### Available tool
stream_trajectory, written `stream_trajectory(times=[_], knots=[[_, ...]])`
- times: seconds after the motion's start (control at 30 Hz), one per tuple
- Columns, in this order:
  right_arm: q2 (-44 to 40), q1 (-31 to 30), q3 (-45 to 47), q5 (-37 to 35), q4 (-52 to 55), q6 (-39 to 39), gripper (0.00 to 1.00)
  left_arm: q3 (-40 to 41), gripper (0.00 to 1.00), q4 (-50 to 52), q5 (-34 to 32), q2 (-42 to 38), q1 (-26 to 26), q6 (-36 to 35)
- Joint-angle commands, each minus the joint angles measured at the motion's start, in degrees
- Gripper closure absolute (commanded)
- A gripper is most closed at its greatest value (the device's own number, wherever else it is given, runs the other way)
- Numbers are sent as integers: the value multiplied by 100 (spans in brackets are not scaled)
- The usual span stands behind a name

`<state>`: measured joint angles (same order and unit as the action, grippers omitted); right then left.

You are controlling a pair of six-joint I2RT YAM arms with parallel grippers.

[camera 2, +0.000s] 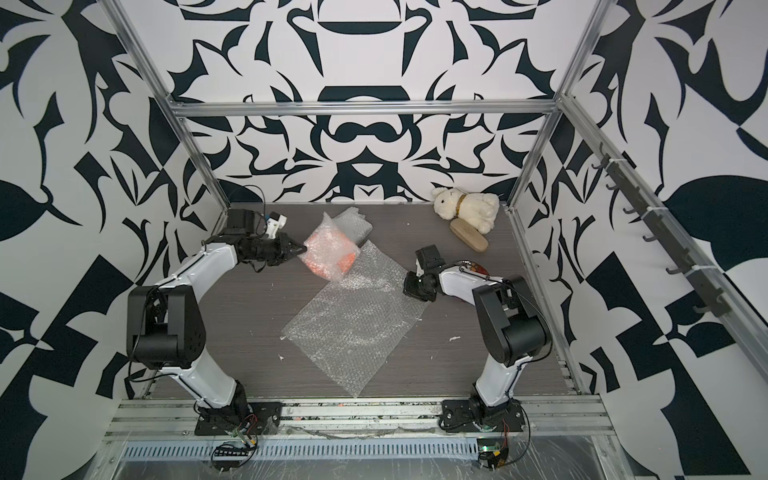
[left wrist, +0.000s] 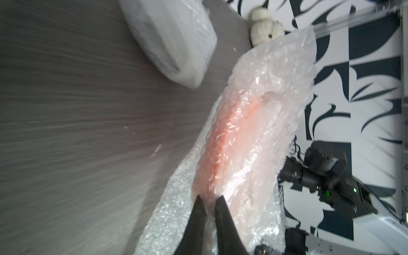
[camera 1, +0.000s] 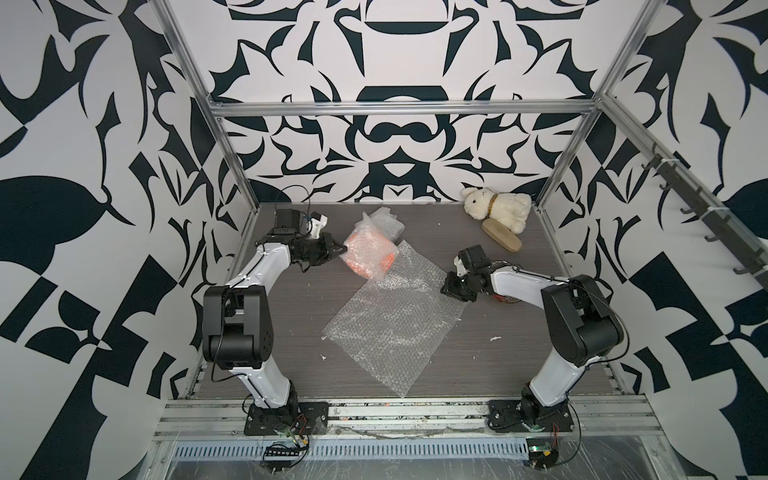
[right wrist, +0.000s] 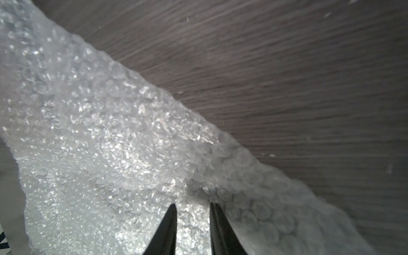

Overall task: Unpack dinner plates from bubble wrap
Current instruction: Place the bubble wrap at the center of the board.

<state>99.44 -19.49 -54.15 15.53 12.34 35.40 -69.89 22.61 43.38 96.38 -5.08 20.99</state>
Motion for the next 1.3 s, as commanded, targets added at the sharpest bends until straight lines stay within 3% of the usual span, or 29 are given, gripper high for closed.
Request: stream_trajectory(times=[0.0, 0.23, 0.67, 0.83, 0.97, 1.07, 1.13, 1.27], knots=[[-161, -18, 2, -128, -48, 86, 69, 288, 89, 157, 131, -179, -498, -41], [-235, -11, 55, -256, -43, 116, 69, 1020, 88, -620, 277, 1, -1291, 229], [-652, -15, 141, -336, 13, 189, 69, 1544, 87, -1625, 541, 791, -1433, 423], [-875, -14, 199, -125, -50, 25, 69, 1524, 81, -1602, 338, 1111, -1434, 255], [-1149, -13, 255, 273, -200, -164, 69, 1495, 68, -1423, 216, 1236, -1429, 79], [-1177, -74, 180, 617, -172, -366, 69, 1447, 43, -1111, -137, 1099, -1434, -138], [-1190, -181, 138, 737, -141, -520, 69, 1416, 32, -830, -444, 850, -1428, -316], [-1234, -494, 46, 793, -109, -785, 69, 1257, 22, -247, -968, 256, -1434, -571]])
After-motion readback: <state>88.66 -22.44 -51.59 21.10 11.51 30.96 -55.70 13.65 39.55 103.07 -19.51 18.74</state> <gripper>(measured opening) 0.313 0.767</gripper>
